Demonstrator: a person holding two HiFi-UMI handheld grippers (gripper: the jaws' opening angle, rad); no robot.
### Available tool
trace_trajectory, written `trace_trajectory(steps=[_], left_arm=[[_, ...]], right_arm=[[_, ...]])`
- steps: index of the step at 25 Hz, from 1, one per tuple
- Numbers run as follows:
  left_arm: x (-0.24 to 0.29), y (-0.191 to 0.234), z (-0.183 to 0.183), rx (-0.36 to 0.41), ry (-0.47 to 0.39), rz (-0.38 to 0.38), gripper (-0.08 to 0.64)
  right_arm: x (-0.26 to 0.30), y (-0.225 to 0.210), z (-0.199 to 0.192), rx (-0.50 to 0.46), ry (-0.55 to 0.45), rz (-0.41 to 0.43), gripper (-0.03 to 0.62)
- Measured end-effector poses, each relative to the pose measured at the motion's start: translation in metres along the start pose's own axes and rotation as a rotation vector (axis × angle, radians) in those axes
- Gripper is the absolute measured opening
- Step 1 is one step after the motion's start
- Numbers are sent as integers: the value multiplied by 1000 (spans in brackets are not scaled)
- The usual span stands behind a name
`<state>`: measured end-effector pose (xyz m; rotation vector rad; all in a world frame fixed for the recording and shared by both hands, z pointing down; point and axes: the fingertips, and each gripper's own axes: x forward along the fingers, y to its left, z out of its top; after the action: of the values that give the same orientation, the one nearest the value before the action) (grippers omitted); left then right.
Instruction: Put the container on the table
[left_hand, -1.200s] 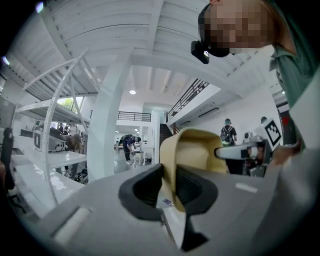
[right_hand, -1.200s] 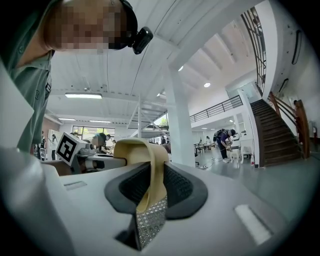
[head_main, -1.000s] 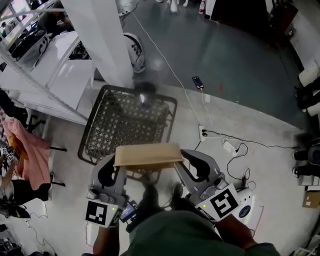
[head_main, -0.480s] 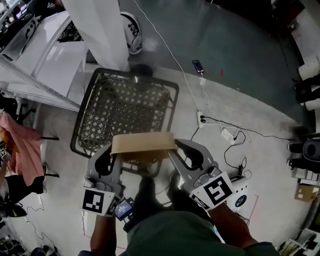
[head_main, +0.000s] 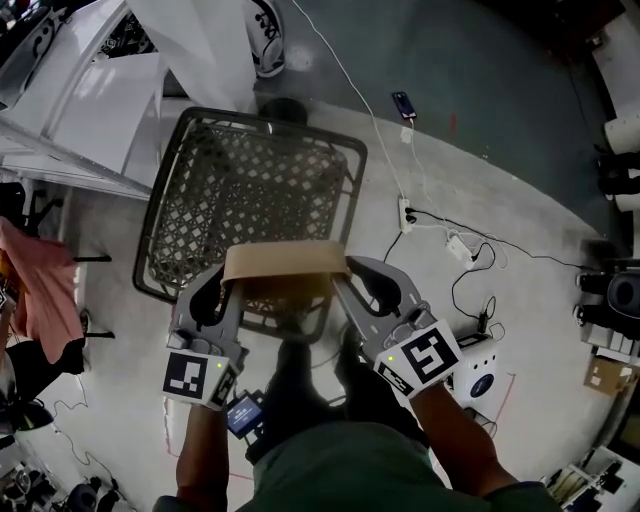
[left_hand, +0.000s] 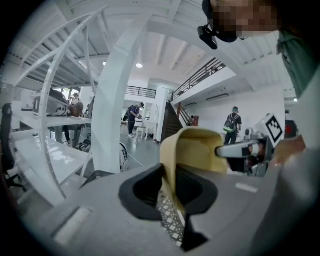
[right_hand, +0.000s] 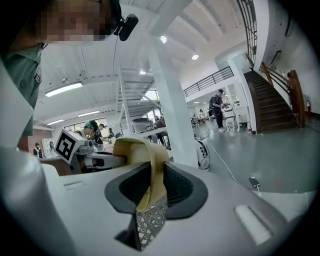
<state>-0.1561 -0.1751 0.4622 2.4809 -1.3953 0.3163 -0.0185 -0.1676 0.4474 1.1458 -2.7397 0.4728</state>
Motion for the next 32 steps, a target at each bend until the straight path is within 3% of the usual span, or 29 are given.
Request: trace_trajectory(steps=[32], left_arm=[[86,80,-147,-52,236,-8,43]], right_arm=[[102,-51,-148,127,220,-33,77]])
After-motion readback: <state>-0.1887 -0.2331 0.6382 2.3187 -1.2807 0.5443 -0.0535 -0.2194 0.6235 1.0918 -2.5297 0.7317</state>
